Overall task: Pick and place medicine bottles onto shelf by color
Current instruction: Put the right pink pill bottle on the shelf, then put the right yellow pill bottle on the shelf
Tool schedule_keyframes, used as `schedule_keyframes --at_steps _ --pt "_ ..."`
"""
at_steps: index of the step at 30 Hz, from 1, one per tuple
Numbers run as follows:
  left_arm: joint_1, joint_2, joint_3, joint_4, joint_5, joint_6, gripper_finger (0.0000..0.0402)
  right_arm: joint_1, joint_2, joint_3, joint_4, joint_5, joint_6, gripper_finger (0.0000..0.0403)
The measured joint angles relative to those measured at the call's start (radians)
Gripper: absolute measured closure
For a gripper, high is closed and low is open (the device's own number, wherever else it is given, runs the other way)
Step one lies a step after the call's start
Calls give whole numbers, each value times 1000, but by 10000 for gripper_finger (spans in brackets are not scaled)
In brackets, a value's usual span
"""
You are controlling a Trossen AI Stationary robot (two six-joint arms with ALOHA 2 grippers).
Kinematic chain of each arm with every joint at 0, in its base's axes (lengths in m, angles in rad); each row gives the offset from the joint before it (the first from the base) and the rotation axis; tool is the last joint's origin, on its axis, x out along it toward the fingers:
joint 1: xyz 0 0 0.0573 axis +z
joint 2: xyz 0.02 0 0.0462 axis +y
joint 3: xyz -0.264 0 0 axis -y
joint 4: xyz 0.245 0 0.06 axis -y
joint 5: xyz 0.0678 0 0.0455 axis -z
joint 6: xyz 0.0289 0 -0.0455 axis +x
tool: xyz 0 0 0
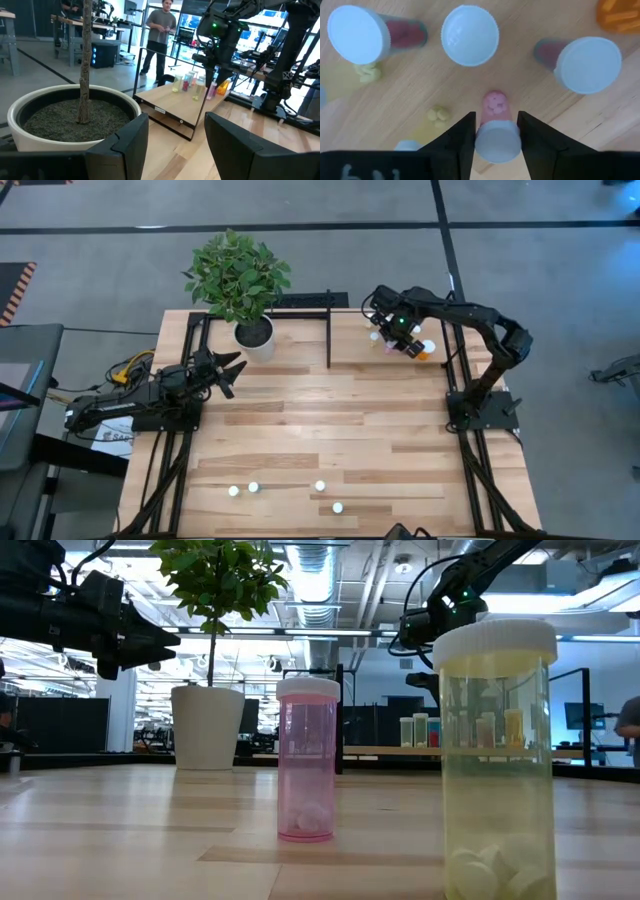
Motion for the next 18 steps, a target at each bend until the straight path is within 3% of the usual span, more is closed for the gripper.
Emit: schedule_keyframes --at_steps 9,18 --pt "0 0 0 0 0 0 220 -2 0 4 -3 0 2 170" --pt "0 0 0 0 0 0 220 12 0 152 -136 61 -10 117"
